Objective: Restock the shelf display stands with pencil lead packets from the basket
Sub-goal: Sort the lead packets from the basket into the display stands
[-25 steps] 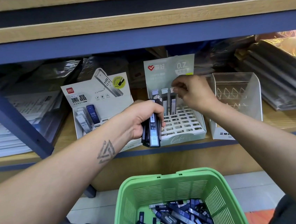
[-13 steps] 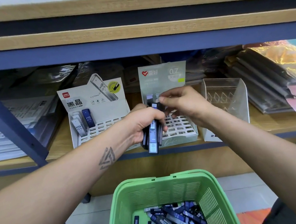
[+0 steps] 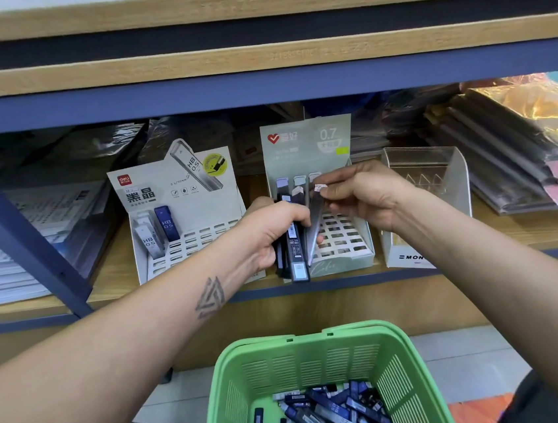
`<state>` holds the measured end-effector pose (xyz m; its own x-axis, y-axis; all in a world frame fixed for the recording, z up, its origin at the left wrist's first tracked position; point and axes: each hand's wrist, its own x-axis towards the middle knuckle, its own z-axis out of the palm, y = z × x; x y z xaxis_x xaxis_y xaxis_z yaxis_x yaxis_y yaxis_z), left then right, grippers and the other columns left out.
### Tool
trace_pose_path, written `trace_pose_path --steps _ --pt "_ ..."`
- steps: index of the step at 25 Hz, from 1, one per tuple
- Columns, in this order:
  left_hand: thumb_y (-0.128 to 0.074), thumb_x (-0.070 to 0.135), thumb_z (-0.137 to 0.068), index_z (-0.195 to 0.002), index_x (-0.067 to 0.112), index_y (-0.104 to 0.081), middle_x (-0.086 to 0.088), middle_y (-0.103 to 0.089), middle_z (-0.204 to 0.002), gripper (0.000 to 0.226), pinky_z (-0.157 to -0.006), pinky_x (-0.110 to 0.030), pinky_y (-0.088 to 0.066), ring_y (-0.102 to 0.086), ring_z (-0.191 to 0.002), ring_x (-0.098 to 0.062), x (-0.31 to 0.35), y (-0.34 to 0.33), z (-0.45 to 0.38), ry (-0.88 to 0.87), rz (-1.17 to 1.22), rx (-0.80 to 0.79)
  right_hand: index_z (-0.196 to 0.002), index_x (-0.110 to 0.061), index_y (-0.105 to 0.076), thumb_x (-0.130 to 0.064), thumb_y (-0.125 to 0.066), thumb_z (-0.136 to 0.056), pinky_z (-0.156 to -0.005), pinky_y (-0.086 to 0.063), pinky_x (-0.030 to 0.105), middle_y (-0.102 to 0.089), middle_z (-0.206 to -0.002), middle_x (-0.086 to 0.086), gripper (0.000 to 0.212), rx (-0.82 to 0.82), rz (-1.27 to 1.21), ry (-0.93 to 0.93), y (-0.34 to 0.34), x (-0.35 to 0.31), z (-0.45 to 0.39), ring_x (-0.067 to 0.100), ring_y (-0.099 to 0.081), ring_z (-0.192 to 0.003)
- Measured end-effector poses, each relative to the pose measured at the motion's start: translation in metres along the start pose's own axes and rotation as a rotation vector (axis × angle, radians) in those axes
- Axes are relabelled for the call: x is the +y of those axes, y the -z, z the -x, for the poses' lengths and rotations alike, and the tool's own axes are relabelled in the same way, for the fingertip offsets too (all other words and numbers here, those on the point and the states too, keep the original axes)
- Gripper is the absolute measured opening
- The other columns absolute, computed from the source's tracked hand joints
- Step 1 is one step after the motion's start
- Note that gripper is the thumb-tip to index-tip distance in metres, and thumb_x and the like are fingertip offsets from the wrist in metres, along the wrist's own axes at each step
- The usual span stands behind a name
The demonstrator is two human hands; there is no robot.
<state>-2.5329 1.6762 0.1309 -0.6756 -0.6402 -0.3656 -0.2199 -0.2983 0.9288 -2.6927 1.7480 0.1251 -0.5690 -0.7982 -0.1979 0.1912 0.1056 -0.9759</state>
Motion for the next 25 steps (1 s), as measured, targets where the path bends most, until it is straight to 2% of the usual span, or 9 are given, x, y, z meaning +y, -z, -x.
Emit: trace_pose_path --steps 3,6,8,10,13,16,20,25 --pt "-0.061 -0.012 -0.076 -0.115 -0.013 -0.056 -0.032 -0.067 -0.091 0.040 -0.059 -0.052 -0.061 -0.072 -0.066 -0.038 0.000 0.001 -0.004 0.001 -0.050 0.073 -0.099 0.002 -0.072 0.015 -0.065 -0.085 -0.060 -0.057 0.022 -0.074 -0.094 0.017 0.021 0.007 -0.052 0.037 0.000 0.000 -0.005 0.021 -0.070 -0.082" --pt "-0.059 -0.010 -0.079 -0.114 -0.013 -0.055 -0.034 -0.067 -0.089 0.035 -0.063 -0.050 -0.062 -0.072 -0.072 -0.039 0.001 0.001 -0.005 0.022 -0.036 0.038 -0.099 0.001 -0.072 0.011 -0.067 -0.085 -0.065 -0.058 0.021 -0.075 -0.088 0.011 0.017 -0.072 -0.118 0.043 0.003 0.001 -0.007 0.017 -0.072 -0.081" --pt "-0.057 -0.008 -0.084 -0.108 -0.014 -0.058 -0.033 -0.067 -0.083 0.024 -0.073 -0.051 -0.062 -0.071 -0.073 -0.039 0.001 0.001 -0.005 0.040 -0.039 0.017 -0.099 -0.002 -0.071 0.005 -0.069 -0.085 -0.063 -0.057 0.020 -0.075 -0.084 0.007 0.016 -0.111 -0.120 0.064 0.007 -0.002 -0.006 0.013 -0.071 -0.074" --pt "-0.058 -0.008 -0.085 -0.099 -0.010 -0.057 -0.033 -0.068 -0.085 0.014 -0.082 -0.056 -0.059 -0.072 -0.079 -0.042 0.002 0.001 -0.004 0.034 -0.073 0.033 -0.095 -0.006 -0.069 0.000 -0.073 -0.085 -0.058 -0.055 0.019 -0.073 -0.078 0.005 0.013 -0.080 -0.081 0.141 0.010 -0.007 -0.005 0.010 -0.068 -0.064" --pt "-0.061 -0.007 -0.084 -0.103 -0.005 -0.053 -0.029 -0.067 -0.080 0.020 -0.071 -0.050 -0.061 -0.072 -0.071 -0.038 0.000 0.004 -0.006 0.035 -0.166 0.086 -0.097 -0.002 -0.070 -0.005 -0.078 -0.084 -0.057 -0.055 0.020 -0.069 -0.078 0.010 0.016 0.047 0.152 0.351 0.014 -0.013 -0.005 0.010 -0.061 -0.055" --pt "-0.062 -0.009 -0.080 -0.106 -0.002 -0.050 -0.025 -0.060 -0.082 0.029 -0.061 -0.043 -0.059 -0.068 -0.063 -0.033 -0.001 0.005 -0.008 0.027 -0.191 0.097 -0.094 -0.006 -0.072 -0.004 -0.078 -0.084 -0.060 -0.058 0.022 -0.069 -0.080 0.013 0.012 0.132 0.405 0.533 0.014 -0.016 -0.008 0.011 -0.066 -0.055" --pt "-0.062 -0.010 -0.079 -0.100 -0.002 -0.052 -0.025 -0.058 -0.082 0.025 -0.066 -0.046 -0.058 -0.064 -0.062 -0.034 0.000 0.005 -0.006 0.029 -0.201 0.081 -0.087 -0.013 -0.072 -0.003 -0.079 -0.083 -0.064 -0.060 0.027 -0.072 -0.076 0.010 0.013 0.121 0.510 0.577 0.007 -0.011 -0.009 0.014 -0.068 -0.057" --pt "-0.063 -0.010 -0.078 -0.099 -0.003 -0.054 -0.023 -0.059 -0.076 0.024 -0.061 -0.040 -0.057 -0.064 -0.062 -0.034 -0.001 0.009 -0.006 0.038 -0.205 0.065 -0.080 -0.017 -0.073 -0.007 -0.083 -0.080 -0.071 -0.063 0.042 -0.074 -0.070 0.005 0.014 0.017 0.573 0.550 0.007 -0.013 -0.009 0.025 -0.071 -0.064"
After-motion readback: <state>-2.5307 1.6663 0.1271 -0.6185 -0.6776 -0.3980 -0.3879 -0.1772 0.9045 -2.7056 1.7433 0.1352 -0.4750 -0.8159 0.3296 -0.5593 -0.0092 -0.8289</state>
